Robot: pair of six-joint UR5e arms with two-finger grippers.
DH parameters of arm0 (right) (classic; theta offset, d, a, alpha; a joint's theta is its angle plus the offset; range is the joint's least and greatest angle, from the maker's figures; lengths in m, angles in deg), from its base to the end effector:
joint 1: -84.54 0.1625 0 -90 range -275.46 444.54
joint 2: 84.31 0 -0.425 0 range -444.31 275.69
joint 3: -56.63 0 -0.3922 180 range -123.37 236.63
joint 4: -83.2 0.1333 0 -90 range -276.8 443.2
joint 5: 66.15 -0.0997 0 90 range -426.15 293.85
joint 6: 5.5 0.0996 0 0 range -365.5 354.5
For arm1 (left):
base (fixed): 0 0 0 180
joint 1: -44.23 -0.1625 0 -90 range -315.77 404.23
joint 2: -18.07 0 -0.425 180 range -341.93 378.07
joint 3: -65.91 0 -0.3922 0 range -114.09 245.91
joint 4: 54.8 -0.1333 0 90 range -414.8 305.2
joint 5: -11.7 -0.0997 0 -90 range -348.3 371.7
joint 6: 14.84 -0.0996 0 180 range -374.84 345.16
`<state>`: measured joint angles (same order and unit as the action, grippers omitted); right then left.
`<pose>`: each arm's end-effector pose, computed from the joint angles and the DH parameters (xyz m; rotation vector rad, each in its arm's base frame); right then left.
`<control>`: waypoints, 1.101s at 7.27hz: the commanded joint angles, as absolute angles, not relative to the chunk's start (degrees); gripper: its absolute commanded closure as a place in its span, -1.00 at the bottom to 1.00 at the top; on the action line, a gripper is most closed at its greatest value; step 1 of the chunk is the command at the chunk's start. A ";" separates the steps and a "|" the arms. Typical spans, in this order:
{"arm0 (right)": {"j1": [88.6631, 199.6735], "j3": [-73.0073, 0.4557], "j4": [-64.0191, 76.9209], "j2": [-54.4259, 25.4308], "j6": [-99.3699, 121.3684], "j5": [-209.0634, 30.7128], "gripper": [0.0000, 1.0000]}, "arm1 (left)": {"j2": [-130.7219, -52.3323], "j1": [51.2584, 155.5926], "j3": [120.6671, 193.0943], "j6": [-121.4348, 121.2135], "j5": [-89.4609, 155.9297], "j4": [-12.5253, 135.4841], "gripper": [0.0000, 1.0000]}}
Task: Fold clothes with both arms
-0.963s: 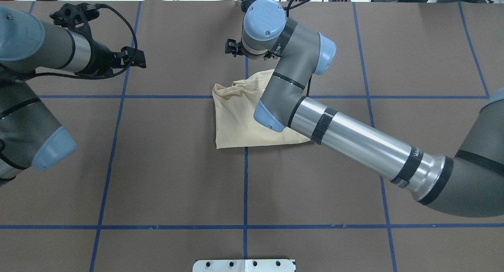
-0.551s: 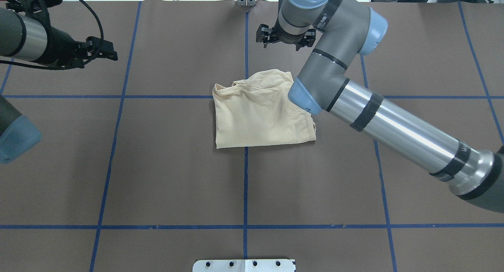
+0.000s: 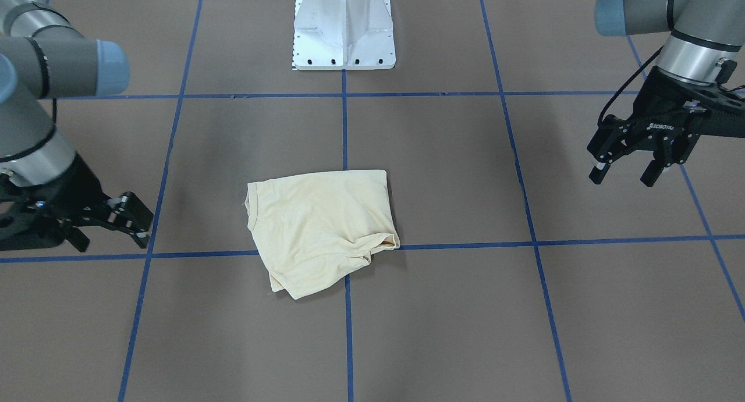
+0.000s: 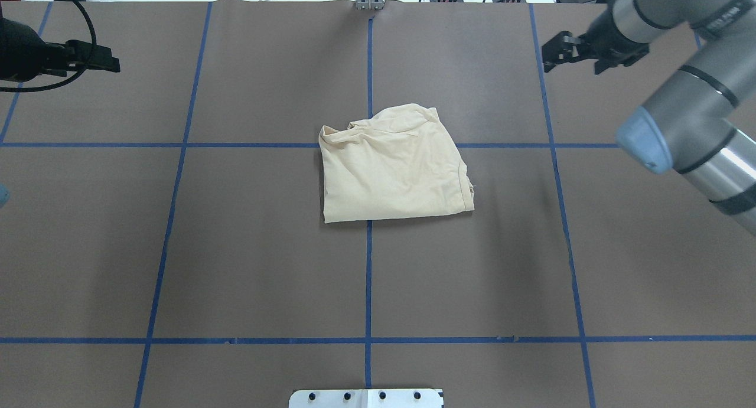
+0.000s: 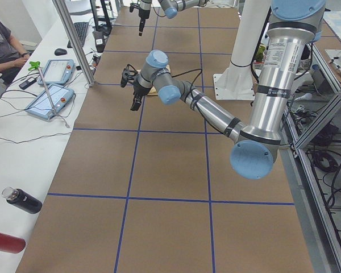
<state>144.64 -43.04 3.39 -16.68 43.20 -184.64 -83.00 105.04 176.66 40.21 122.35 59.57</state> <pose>-0.2381 -0.5862 0.3453 0.2577 -0.8234 0.1243 0.1814 -0.5261 0.3418 0.4979 0.8968 -0.2345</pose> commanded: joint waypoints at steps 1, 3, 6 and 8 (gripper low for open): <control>146.41 -47.35 3.31 -9.52 42.31 -185.42 -1.00 | -82.92 105.05 174.38 39.92 120.51 60.78 -1.00; 147.03 -46.99 2.52 -5.39 43.01 -185.16 -1.00 | -81.70 105.31 170.95 39.83 123.91 59.12 -1.00; 152.79 -43.57 -0.55 -3.02 33.59 -186.81 -1.00 | -75.21 109.42 171.64 24.87 130.86 56.49 -1.00; 163.06 -42.08 -5.98 -1.52 20.14 -195.31 -1.00 | -74.65 120.38 171.56 2.59 133.43 44.94 -1.00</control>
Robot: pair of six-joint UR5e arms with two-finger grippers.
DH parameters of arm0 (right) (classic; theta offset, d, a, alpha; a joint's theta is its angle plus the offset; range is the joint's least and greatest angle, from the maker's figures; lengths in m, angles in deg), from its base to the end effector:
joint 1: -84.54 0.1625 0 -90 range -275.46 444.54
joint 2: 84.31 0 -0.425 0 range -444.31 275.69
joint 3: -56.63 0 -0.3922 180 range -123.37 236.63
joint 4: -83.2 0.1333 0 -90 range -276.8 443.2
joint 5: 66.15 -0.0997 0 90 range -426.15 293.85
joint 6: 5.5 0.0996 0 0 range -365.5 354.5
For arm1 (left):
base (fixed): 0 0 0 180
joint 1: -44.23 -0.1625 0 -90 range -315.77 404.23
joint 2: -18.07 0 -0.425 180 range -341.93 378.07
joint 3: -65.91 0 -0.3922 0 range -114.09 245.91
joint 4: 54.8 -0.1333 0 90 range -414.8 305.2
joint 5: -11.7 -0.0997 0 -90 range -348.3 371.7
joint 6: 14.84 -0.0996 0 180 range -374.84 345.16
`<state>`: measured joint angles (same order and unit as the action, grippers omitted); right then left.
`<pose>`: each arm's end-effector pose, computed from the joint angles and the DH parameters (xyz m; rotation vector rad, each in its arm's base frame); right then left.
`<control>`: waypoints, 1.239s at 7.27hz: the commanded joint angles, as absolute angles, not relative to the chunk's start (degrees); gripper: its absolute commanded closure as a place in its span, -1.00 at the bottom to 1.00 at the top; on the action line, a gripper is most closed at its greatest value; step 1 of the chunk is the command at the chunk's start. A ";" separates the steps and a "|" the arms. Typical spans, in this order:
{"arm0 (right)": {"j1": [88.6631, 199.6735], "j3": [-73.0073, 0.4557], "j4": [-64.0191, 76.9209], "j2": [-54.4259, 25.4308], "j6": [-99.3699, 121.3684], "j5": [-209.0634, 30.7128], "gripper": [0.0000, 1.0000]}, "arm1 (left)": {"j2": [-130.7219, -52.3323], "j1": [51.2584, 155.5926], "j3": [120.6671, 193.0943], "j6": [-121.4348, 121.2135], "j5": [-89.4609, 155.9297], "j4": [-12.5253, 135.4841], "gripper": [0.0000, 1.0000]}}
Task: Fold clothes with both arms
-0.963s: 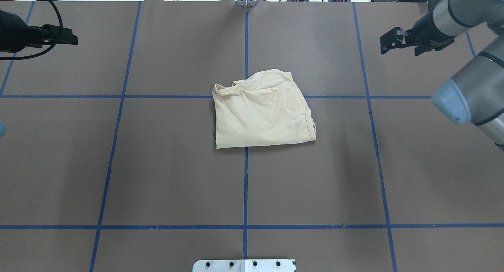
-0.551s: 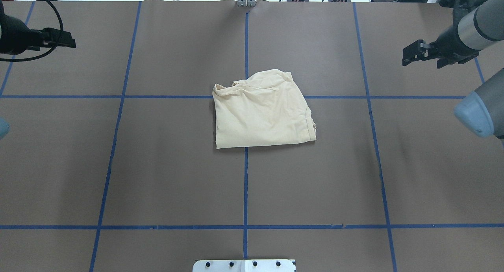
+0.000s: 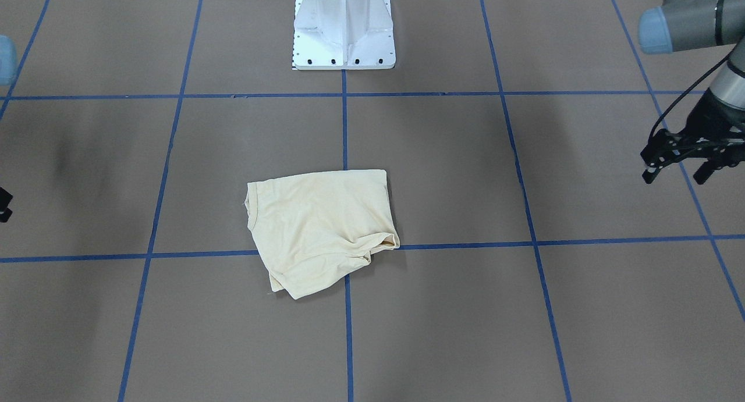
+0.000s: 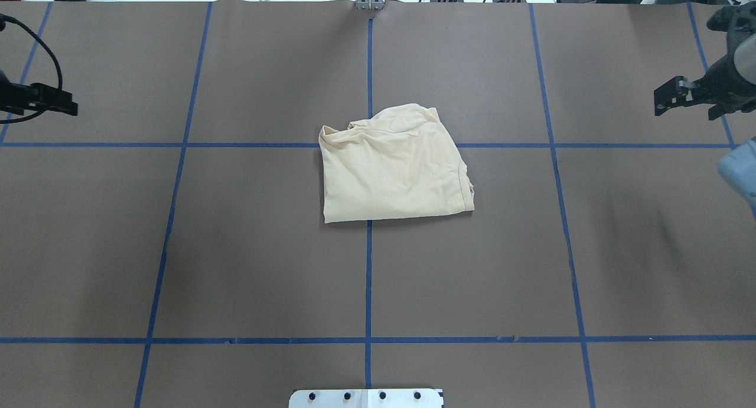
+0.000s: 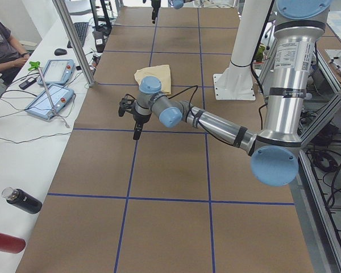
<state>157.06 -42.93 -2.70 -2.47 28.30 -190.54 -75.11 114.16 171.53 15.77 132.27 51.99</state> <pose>-0.0938 -0.5544 0.5031 0.0764 -0.6946 0.1589 0.1028 -0.5223 0.4722 0.3266 0.7250 -0.0085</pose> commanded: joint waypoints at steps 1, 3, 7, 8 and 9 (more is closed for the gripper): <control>166.33 -42.33 -11.23 -0.90 10.42 -195.61 -1.00 | -75.01 124.78 171.47 -7.79 133.26 38.17 -1.00; 171.52 -42.07 -20.30 -0.12 -1.49 -199.71 -1.00 | -74.23 131.12 170.33 -21.02 133.43 32.75 -1.00; 177.52 -41.81 -19.99 9.12 -15.53 -204.58 -1.00 | -68.33 135.72 165.06 -29.44 143.19 33.27 -1.00; 177.44 -41.72 -19.99 9.56 -15.52 -204.23 -1.00 | -68.07 135.72 164.27 -29.34 143.27 34.31 -1.00; 177.44 -41.54 -19.99 9.65 -15.43 -204.14 -1.00 | -66.15 135.64 164.00 -27.78 143.27 37.28 -1.00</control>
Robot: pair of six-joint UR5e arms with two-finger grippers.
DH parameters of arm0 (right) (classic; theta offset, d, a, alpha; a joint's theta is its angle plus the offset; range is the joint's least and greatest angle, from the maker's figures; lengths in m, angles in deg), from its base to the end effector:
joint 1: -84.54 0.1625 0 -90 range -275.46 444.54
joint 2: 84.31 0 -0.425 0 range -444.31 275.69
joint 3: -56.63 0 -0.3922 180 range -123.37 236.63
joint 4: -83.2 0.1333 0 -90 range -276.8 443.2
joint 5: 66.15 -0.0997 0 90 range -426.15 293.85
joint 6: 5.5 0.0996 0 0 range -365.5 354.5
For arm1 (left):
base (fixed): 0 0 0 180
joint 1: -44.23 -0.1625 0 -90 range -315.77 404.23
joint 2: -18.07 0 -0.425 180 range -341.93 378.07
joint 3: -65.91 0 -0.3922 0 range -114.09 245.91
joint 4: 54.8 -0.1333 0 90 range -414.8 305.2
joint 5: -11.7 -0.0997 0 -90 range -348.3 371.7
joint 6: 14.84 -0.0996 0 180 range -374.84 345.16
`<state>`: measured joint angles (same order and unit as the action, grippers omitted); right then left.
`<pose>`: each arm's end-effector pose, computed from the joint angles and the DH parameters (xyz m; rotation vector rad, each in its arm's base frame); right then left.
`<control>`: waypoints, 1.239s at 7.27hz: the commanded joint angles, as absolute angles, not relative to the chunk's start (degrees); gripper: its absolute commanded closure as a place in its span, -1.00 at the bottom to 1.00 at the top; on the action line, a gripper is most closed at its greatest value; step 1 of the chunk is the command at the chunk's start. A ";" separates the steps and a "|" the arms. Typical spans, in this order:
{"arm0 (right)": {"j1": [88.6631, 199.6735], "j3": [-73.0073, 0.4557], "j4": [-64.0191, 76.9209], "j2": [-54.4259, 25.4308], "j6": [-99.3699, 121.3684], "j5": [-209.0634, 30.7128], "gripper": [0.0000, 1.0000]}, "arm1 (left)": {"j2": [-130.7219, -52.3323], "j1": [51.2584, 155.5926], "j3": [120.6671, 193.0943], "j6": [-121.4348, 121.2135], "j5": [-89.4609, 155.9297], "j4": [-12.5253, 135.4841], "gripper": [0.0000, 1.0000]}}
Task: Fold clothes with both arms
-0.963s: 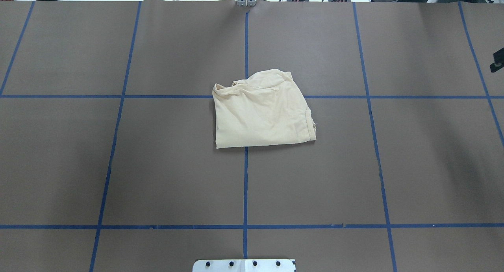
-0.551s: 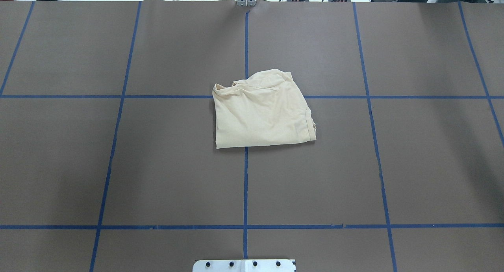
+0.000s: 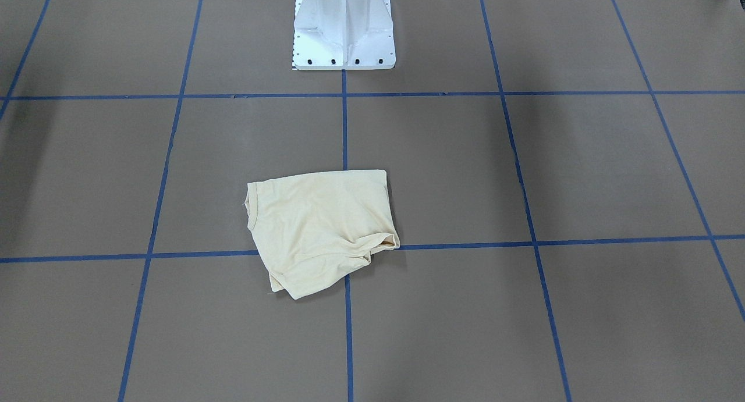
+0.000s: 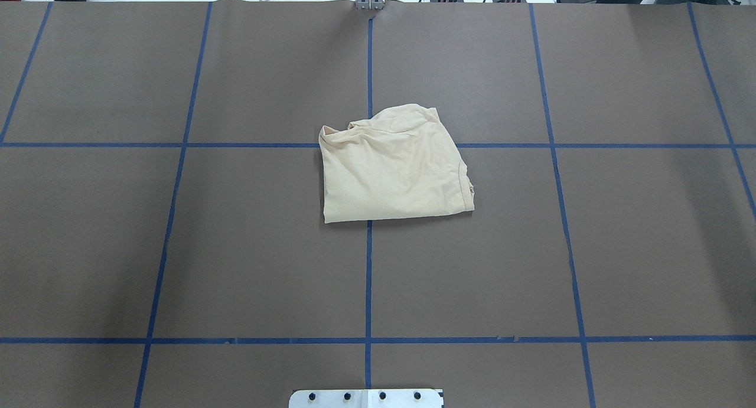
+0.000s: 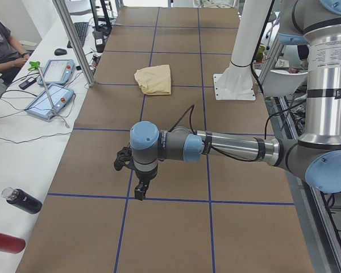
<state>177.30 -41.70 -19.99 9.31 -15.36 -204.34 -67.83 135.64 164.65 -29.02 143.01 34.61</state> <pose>0.0808 -0.4495 0.6348 -0.0461 -0.8497 -0.0541 -0.0790 -0.4635 0.6223 0.1651 0.7066 0.2385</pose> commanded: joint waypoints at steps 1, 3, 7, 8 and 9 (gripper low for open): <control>177.44 -41.28 -19.99 10.08 -14.82 -204.14 -1.00 | -65.78 135.64 164.69 -22.98 143.19 38.96 -1.00; 177.44 -39.36 -19.64 10.70 -14.82 -204.23 -1.00 | -65.87 135.46 164.96 -19.42 143.01 39.07 -1.00; 177.44 -38.91 -19.55 10.62 -14.82 -204.14 -1.00 | -65.96 131.59 164.18 -9.04 142.83 41.79 -1.00; 177.44 -39.08 -19.55 10.53 -14.82 -204.05 -1.00 | -64.91 131.51 162.78 -9.04 142.75 45.36 -1.00; 177.44 -39.08 -19.55 10.53 -14.04 -204.14 -1.00 | -64.73 131.51 161.11 -9.04 142.75 48.01 -1.00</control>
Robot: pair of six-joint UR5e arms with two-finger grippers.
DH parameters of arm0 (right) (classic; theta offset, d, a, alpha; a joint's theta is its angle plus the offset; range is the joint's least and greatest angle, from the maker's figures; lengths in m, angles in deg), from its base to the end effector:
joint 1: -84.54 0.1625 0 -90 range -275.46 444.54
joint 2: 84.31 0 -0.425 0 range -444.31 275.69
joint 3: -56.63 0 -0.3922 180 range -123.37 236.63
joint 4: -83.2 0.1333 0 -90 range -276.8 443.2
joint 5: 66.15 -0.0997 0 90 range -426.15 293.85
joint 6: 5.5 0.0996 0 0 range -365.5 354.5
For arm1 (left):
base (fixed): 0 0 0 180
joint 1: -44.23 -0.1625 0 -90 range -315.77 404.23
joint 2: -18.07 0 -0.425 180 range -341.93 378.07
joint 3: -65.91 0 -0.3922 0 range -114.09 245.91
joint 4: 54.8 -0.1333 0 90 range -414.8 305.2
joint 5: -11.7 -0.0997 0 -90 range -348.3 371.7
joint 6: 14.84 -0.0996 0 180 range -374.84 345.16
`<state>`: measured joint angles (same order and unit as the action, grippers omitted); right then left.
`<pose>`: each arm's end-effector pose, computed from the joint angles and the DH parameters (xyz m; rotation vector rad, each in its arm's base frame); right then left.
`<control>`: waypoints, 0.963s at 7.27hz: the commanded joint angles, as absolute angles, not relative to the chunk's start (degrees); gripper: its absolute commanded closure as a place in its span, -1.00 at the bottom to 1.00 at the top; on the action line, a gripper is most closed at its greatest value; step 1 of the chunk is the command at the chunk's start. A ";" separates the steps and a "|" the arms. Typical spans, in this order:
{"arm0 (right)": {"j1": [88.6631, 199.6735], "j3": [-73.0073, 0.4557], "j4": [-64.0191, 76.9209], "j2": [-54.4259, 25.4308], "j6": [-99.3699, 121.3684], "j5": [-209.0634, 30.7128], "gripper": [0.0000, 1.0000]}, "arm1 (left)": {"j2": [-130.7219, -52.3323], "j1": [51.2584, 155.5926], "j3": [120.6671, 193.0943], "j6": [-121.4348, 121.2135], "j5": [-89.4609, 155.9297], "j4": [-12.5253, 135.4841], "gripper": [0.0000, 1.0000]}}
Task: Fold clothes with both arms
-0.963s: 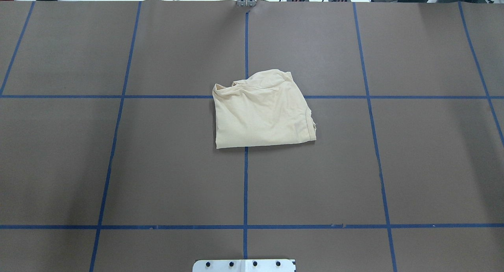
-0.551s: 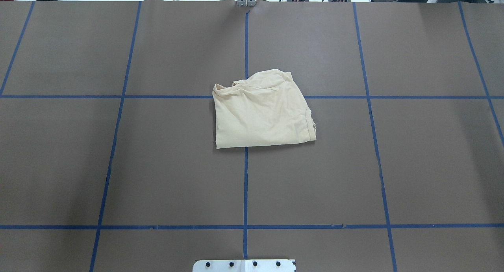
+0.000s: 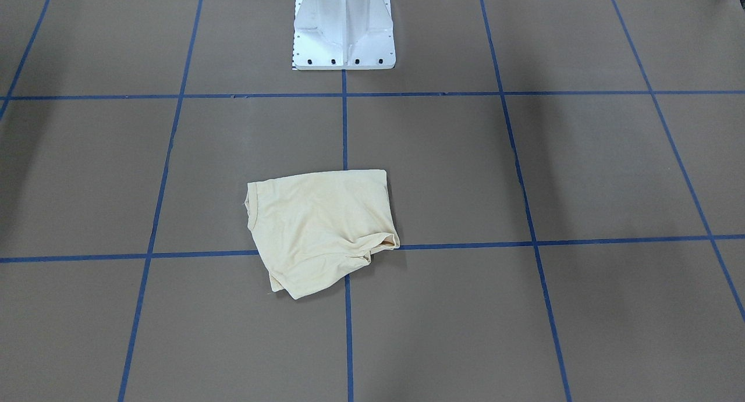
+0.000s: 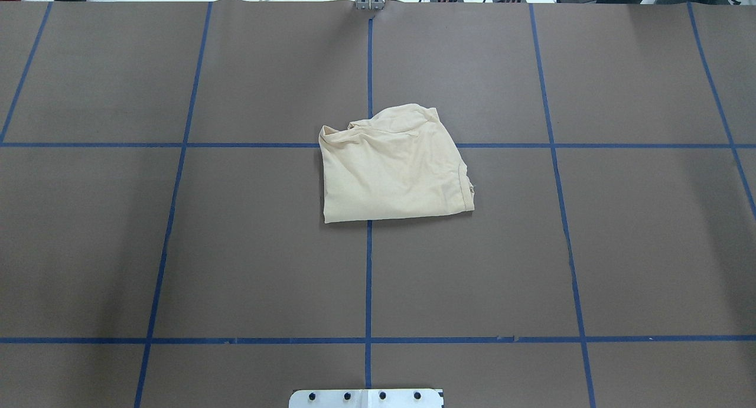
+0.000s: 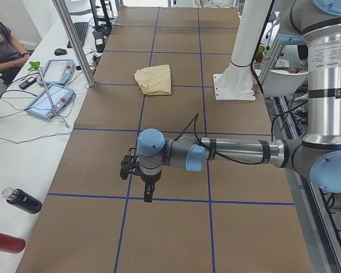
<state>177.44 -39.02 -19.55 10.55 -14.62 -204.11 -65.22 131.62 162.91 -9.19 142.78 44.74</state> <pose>0.0815 -0.4363 0.6665 -0.1080 -0.8496 -0.0145 -0.0471 -0.4562 0.6396 0.1122 0.7250 0.0108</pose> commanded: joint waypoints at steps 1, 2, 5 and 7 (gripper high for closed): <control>177.44 -39.17 -19.55 10.53 -12.55 -204.23 -1.00 | -64.73 131.51 161.01 -9.04 142.75 48.12 -1.00; 177.44 -39.78 -19.20 10.35 -9.40 -204.49 -1.00 | -64.73 131.51 161.01 -9.04 142.75 48.21 -1.00; 177.09 -39.61 -10.61 11.49 -4.01 -203.01 -1.00 | -64.73 131.59 161.01 -8.95 142.66 48.21 -1.00; 176.74 -39.35 -8.91 11.58 -3.48 -200.89 -1.00 | -64.99 131.59 161.27 -8.87 141.79 48.12 -1.00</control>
